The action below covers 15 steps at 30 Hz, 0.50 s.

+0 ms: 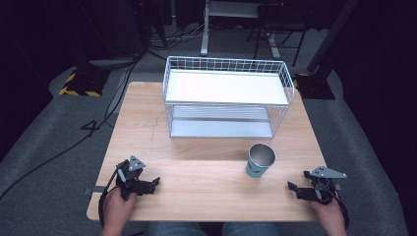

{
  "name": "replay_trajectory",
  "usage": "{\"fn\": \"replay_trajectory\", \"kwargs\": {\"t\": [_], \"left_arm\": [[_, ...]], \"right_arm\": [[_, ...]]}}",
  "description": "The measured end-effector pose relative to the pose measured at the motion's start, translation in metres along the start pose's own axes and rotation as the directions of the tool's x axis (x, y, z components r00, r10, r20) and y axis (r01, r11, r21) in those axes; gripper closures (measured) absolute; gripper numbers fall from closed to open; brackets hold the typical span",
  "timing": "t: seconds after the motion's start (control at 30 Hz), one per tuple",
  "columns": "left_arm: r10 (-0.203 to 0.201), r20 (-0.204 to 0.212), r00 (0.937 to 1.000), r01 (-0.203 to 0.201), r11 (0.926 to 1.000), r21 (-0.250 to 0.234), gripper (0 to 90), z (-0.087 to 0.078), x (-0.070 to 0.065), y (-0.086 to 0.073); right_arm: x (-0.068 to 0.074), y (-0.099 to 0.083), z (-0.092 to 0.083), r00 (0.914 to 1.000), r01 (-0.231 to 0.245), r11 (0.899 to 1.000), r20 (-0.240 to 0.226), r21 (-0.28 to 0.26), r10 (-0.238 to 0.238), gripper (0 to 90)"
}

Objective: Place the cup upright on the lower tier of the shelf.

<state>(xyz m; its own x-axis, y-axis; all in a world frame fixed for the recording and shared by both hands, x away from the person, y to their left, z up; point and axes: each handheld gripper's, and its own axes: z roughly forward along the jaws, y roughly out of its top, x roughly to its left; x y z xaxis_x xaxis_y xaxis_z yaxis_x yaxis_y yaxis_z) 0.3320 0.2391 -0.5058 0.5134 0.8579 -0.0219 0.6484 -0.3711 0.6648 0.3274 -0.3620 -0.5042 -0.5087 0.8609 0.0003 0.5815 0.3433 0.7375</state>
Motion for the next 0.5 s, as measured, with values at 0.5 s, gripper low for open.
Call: {"fn": "replay_trajectory", "kwargs": {"t": [0.5], "left_arm": [[-0.009,-0.003,1.0000,0.009,1.0000,-0.002,0.1,0.001,-0.001,0.001]], "right_arm": [[0.003,0.011,-0.014,0.9997,-0.014,0.999,-0.020,-0.039,0.013,3.0]]}}
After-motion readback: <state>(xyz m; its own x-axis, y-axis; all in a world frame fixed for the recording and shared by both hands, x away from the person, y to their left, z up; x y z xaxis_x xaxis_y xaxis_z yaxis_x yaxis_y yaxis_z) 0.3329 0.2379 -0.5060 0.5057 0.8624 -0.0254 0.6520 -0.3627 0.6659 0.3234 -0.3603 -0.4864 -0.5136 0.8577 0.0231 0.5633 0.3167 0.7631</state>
